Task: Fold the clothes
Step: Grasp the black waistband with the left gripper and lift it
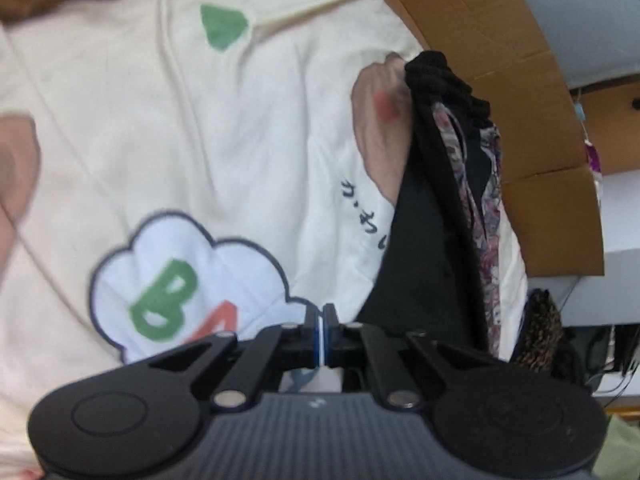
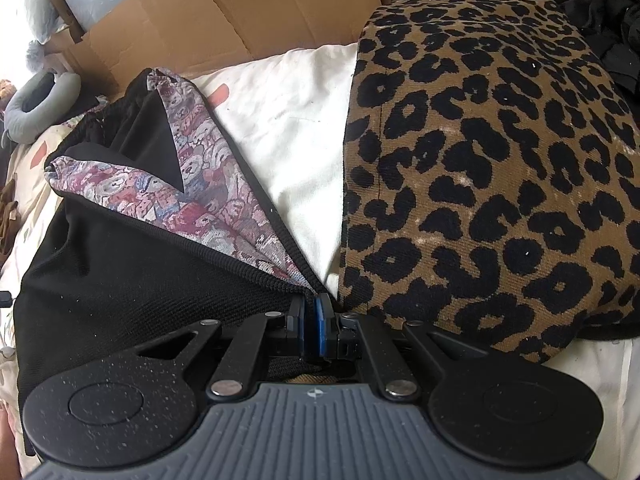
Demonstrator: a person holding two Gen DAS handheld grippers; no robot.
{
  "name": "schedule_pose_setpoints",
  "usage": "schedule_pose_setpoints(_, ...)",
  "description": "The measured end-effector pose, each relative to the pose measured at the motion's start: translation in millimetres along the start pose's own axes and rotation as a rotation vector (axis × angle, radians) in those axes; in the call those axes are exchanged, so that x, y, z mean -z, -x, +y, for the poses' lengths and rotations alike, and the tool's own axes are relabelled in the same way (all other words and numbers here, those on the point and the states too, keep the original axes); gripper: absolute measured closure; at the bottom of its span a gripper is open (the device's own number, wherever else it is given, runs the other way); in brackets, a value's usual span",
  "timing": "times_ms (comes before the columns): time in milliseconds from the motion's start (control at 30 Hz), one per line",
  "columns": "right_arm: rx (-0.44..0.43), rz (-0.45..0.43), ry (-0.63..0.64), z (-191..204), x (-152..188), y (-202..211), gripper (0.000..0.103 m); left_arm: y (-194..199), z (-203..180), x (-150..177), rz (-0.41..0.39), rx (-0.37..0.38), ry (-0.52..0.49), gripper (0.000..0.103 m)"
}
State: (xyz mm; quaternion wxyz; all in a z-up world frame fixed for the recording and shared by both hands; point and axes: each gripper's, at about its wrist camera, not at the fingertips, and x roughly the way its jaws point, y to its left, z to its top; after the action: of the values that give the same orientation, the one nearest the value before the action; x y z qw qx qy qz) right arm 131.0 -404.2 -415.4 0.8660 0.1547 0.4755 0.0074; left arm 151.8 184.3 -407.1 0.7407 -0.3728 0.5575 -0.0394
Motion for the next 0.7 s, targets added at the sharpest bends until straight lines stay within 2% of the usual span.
schedule_pose_setpoints(133,0.000,-0.003,0.005,1,0,1,0.093,3,-11,-14,-0.025,-0.030,-0.024,0.096)
schedule_pose_setpoints(200,-0.001,-0.007,0.006,1,1,1,0.093,1,-22,-24,-0.038,-0.035,-0.046,0.085)
schedule_pose_setpoints(433,-0.011,-0.016,0.016,0,3,5,0.093,-7,-60,-57,-0.084,-0.051,-0.123,0.072)
schedule_pose_setpoints(533,-0.017,-0.016,0.013,-2,4,5,0.093,-11,-76,-71,-0.104,-0.058,-0.157,0.059)
schedule_pose_setpoints(700,-0.020,-0.013,0.015,-2,4,4,0.093,-31,-90,-88,-0.115,-0.031,-0.182,0.050)
